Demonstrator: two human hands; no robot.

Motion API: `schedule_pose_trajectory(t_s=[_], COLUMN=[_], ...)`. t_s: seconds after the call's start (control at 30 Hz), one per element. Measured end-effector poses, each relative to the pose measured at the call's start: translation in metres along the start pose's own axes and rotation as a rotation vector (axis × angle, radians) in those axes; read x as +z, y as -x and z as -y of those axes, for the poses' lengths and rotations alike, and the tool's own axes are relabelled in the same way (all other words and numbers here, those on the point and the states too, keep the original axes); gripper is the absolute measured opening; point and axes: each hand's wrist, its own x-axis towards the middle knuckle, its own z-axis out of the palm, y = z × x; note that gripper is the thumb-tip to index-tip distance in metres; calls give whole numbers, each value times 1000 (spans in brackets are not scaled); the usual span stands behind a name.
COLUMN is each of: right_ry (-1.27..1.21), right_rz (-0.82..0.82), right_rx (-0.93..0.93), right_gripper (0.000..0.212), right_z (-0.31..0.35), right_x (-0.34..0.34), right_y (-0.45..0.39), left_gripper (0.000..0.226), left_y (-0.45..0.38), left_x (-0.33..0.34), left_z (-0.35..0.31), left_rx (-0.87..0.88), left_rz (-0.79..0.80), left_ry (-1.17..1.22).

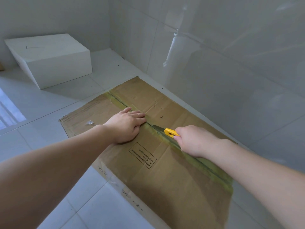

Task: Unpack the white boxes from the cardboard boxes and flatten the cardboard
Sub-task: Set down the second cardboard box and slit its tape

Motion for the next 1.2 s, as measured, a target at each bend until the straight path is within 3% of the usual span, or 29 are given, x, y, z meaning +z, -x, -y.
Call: schedule_pose_trajectory(t_s=[0.77, 1.2], right_ry=[105, 14], right_rz=[86, 61], right_rx=[17, 32], right_gripper=[28, 27], right_z=[-50, -87], right_x=[28, 46], right_y=[50, 90], left_gripper=[43, 37], left_y=[-7, -19], left_x=[2, 10], left_z=[-51, -108], left_rx=[73, 212], left_rz=[6, 65], left_ry=[-29, -26])
